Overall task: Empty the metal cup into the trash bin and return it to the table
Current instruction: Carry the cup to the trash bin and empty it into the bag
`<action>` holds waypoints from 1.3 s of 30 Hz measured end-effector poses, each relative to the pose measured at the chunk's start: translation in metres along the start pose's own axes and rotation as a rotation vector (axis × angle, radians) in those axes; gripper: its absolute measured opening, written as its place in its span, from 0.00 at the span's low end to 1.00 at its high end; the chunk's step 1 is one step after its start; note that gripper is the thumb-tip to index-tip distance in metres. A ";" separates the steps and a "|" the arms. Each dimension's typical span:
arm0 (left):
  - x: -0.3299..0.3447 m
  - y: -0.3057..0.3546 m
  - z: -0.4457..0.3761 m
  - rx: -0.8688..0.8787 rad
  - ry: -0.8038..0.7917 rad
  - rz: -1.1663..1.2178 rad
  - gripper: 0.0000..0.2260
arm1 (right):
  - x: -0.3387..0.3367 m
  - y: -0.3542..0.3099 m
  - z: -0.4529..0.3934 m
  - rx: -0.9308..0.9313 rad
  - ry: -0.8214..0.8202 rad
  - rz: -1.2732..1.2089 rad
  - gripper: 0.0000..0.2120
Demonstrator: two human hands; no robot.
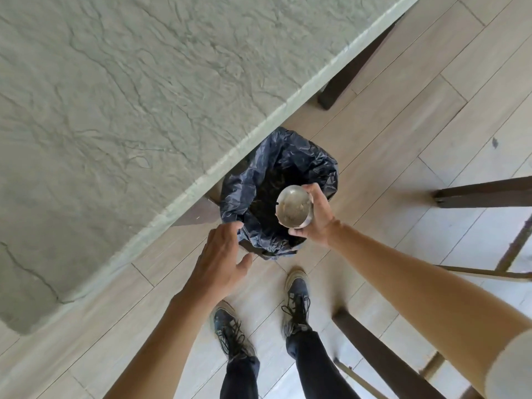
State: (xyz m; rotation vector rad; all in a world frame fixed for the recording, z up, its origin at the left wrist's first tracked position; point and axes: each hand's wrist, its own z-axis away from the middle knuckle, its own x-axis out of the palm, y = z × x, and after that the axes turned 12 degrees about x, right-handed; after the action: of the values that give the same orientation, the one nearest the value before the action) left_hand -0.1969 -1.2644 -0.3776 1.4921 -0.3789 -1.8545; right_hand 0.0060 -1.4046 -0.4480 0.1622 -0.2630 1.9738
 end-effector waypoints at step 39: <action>0.009 -0.019 -0.042 -0.044 0.066 0.098 0.25 | 0.000 -0.047 -0.031 -0.524 0.286 0.580 0.19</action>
State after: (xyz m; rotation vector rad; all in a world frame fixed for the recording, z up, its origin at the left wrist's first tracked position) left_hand -0.1649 -1.2482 -0.4084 1.4753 -0.3703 -1.7219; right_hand 0.0491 -1.3788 -0.4731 -0.5911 -0.6833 2.3793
